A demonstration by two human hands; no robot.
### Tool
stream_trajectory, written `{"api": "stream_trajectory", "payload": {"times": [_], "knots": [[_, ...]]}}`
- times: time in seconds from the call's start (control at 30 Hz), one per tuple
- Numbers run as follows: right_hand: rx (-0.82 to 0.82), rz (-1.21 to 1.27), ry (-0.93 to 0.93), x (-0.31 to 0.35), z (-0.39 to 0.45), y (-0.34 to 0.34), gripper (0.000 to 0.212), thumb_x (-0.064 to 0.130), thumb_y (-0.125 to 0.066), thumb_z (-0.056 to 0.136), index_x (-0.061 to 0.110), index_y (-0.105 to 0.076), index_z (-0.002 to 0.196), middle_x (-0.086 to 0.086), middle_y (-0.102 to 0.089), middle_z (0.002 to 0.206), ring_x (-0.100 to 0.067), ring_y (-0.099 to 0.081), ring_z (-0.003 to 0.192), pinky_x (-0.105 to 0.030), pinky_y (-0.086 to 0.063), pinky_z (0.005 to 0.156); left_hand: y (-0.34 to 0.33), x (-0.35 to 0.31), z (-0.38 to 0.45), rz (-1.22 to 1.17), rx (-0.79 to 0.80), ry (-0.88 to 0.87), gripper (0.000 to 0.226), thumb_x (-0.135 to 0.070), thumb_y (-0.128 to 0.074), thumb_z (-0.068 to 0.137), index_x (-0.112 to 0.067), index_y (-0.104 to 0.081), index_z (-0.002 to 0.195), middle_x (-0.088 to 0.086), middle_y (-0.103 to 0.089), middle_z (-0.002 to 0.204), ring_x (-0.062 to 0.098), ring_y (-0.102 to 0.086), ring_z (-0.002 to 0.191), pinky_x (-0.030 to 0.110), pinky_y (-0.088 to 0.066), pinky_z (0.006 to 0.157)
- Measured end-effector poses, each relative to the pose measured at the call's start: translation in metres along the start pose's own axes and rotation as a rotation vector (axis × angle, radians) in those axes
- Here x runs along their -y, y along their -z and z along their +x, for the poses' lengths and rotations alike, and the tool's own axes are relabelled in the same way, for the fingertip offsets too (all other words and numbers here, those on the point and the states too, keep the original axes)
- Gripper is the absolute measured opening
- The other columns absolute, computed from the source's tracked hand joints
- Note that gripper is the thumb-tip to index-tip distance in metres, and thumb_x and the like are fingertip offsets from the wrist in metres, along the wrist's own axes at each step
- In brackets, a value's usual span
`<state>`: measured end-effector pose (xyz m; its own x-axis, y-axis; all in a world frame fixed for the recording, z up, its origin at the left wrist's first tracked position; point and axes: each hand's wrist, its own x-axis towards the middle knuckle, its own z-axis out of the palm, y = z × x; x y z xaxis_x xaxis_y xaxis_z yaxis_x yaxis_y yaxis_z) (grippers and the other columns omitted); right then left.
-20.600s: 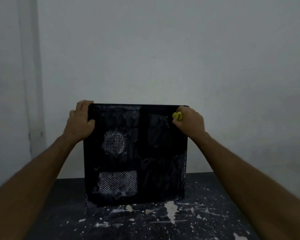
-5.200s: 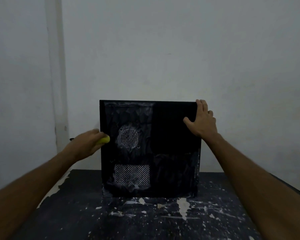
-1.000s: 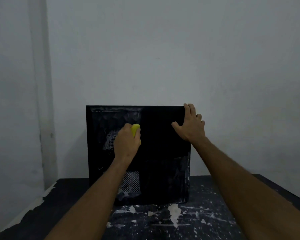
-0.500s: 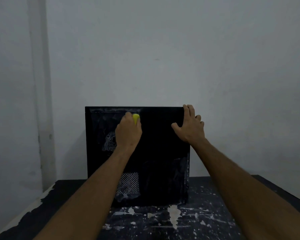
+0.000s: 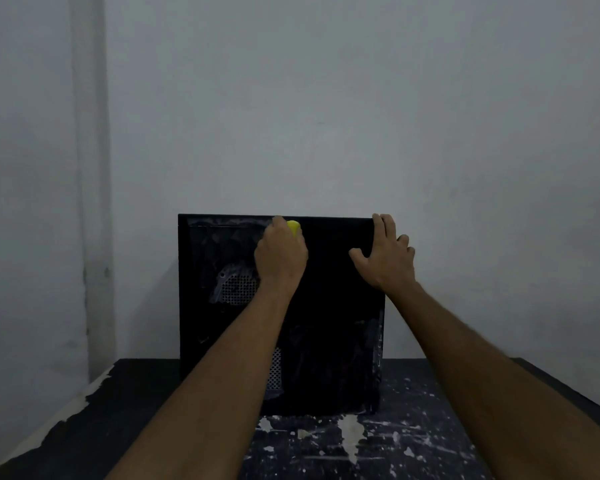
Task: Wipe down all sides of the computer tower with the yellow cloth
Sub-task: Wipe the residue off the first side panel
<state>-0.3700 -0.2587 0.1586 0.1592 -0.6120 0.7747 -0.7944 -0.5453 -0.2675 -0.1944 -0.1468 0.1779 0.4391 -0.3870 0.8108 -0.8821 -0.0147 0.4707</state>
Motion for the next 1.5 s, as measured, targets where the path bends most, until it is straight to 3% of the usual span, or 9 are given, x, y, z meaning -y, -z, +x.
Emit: {"api": "stream_trajectory", "payload": {"times": [0.23,0.43,0.57,0.7,0.83,1.1,1.27,1.5], "knots": [[-0.022,-0.006,0.027,-0.002,-0.001,-0.001,0.086,0.057,-0.052,0.09,0.017,-0.017,0.158,-0.001,-0.015,0.164,-0.04,-0.045,0.12,-0.053,-0.038,0.099,0.013,0.015,0.018,0.286,0.063,-0.319,0.033,-0.041,-0.054,0.104,-0.01,-0.061,0.113,0.01,-0.065,0.107,0.033,-0.066,0.09,0.035,-0.039,0.064],[-0.026,-0.014,0.027,-0.002,-0.001,-0.001,0.087,0.057,-0.053,0.089,0.017,-0.017,0.158,-0.002,-0.015,0.164,-0.04,-0.046,0.118,-0.053,-0.04,0.098,0.053,0.024,0.064,0.416,0.324,-0.588,0.035,-0.049,-0.063,0.096,-0.027,-0.07,0.123,0.003,-0.066,0.116,0.027,-0.063,0.108,0.041,-0.048,0.082],[-0.021,-0.002,0.025,0.0,-0.001,-0.001,0.088,0.058,-0.053,0.089,0.017,-0.016,0.158,-0.001,-0.014,0.164,-0.04,-0.046,0.119,-0.054,-0.04,0.099,0.074,0.016,0.094,0.512,0.445,-0.661,0.036,-0.049,-0.069,0.092,-0.03,-0.069,0.123,-0.001,-0.066,0.119,0.023,-0.061,0.115,0.036,-0.044,0.081],[-0.023,-0.009,0.04,-0.003,-0.001,0.001,0.088,0.056,-0.054,0.089,0.017,-0.016,0.158,-0.001,-0.014,0.165,-0.04,-0.046,0.118,-0.053,-0.04,0.098,0.087,0.012,0.115,0.586,0.489,-0.66,0.036,-0.046,-0.071,0.09,-0.032,-0.07,0.122,-0.003,-0.065,0.124,0.023,-0.06,0.117,0.039,-0.05,0.089],[-0.024,-0.007,0.034,-0.002,-0.002,-0.001,0.089,0.057,-0.054,0.089,0.017,-0.016,0.158,-0.001,-0.013,0.165,-0.04,-0.046,0.119,-0.053,-0.04,0.098,0.092,0.015,0.118,0.619,0.559,-0.733,0.036,-0.05,-0.072,0.09,-0.033,-0.07,0.122,-0.007,-0.066,0.119,0.019,-0.06,0.113,0.034,-0.046,0.079],[-0.027,-0.007,0.023,0.0,-0.002,-0.001,0.088,0.058,-0.054,0.088,0.018,-0.016,0.157,-0.002,-0.013,0.163,-0.04,-0.047,0.117,-0.053,-0.041,0.097,0.086,0.025,0.106,0.737,0.41,-0.995,0.032,-0.051,-0.052,0.102,-0.029,-0.069,0.118,-0.004,-0.058,0.105,0.02,-0.065,0.09,0.031,-0.036,0.061],[-0.044,-0.005,0.024,0.002,-0.002,-0.002,0.087,0.058,-0.054,0.087,0.017,-0.018,0.155,-0.003,-0.016,0.162,-0.04,-0.048,0.113,-0.053,-0.042,0.095,0.061,0.012,0.08,0.713,0.338,-1.034,0.029,-0.043,-0.053,0.102,-0.026,-0.066,0.122,0.0,-0.058,0.11,0.023,-0.065,0.095,0.034,-0.036,0.061],[-0.059,-0.015,0.039,-0.002,-0.001,-0.002,0.085,0.056,-0.055,0.087,0.016,-0.021,0.155,-0.002,-0.019,0.161,-0.038,-0.047,0.112,-0.05,-0.04,0.093,0.084,0.034,0.094,0.609,0.348,-0.796,0.036,-0.052,-0.058,0.098,-0.029,-0.067,0.125,-0.001,-0.06,0.112,0.025,-0.065,0.101,0.034,-0.039,0.068]]}}
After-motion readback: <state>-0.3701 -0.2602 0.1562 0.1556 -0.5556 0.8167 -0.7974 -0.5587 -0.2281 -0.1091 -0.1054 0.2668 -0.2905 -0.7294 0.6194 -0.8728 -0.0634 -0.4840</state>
